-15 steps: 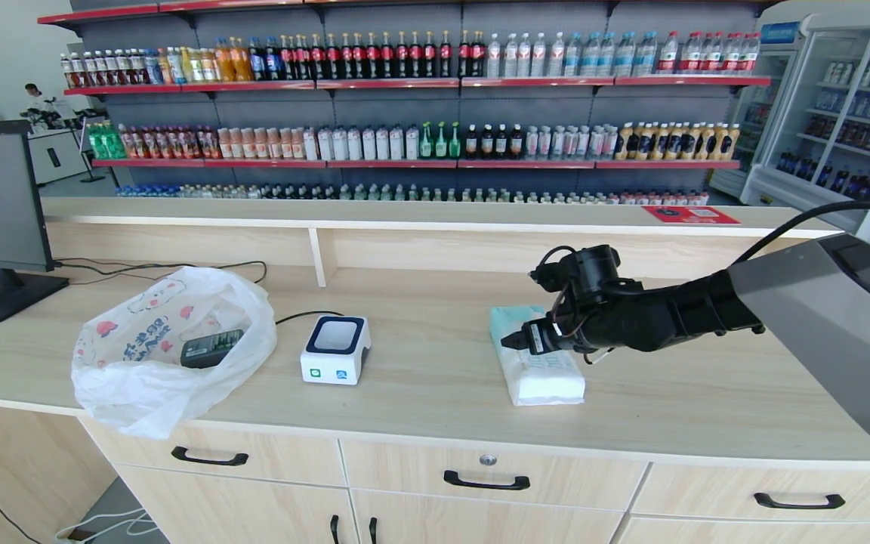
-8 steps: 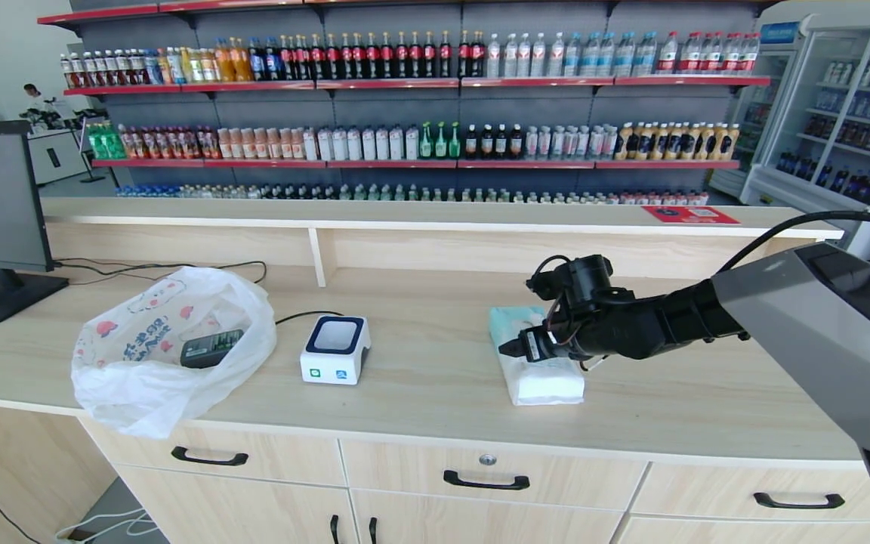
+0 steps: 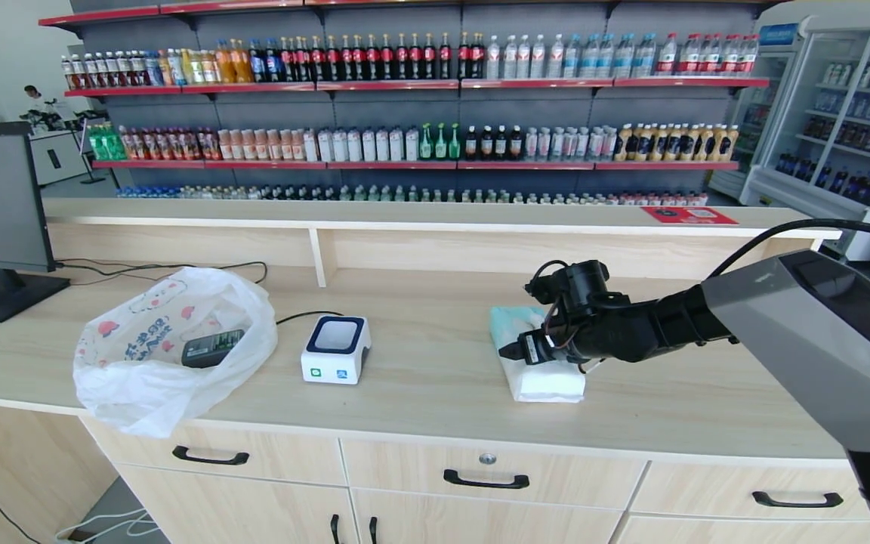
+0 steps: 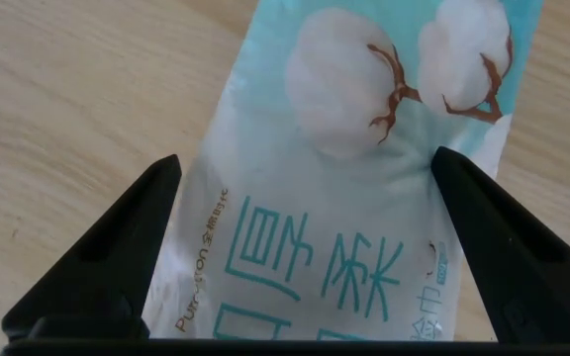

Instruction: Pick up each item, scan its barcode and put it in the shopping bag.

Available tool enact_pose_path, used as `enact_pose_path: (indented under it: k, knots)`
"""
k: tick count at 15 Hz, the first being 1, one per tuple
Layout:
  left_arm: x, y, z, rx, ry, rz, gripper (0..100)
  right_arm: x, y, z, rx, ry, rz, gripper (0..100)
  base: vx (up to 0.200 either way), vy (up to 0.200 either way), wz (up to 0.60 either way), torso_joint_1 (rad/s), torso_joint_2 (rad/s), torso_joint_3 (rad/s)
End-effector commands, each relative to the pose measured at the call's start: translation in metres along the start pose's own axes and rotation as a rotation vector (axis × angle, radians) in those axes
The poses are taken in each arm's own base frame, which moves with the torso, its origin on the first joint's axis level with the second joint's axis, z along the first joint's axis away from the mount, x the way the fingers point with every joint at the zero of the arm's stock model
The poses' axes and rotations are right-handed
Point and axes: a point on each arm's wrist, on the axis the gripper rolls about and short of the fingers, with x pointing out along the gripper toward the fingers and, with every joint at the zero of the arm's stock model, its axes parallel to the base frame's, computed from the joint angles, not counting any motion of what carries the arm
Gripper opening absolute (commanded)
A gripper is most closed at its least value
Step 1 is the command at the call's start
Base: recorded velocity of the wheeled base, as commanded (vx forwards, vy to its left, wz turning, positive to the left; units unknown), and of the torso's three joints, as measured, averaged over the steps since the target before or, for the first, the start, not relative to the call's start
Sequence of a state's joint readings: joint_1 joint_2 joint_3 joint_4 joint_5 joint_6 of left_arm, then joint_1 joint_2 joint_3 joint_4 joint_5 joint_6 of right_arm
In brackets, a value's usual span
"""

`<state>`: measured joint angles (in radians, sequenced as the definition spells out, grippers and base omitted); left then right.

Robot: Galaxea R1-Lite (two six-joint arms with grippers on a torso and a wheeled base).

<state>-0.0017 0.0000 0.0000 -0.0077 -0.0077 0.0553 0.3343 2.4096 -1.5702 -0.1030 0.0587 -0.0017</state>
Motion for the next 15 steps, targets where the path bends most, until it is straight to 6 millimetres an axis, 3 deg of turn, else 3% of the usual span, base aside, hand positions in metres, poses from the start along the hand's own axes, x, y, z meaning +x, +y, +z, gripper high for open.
enact_pose_path:
  k: [1,3,4,10,15]
  knots:
    - [0.0,0.0,0.0,0.001,0.0,0.0,100,0.009,-0.002,0.001,0.002,-0.011,-0.009,100,0.0,0.0,0.0,0.0,0.0,0.0]
    - [0.0,0.0,0.0,0.0,0.0,0.0,100,0.002,-0.002,0.025,0.0,-0.083,-0.007,100,0.0,0.0,0.0,0.0,0.0,0.0]
    - [0.0,0.0,0.0,0.0,0.002,0.0,100,-0.003,-0.007,0.028,0.006,-0.068,-0.017,100,0.0,0.0,0.0,0.0,0.0,0.0]
    - [0.0,0.0,0.0,0.001,0.002,0.0,100,-0.018,-0.008,0.035,0.031,-0.043,-0.088,100,0.0,0.0,0.0,0.0,0.0,0.0]
    - [0.0,0.0,0.0,0.0,0.002,0.0,100,-0.026,0.004,0.028,0.078,0.027,-0.09,100,0.0,0.0,0.0,0.0,0.0,0.0]
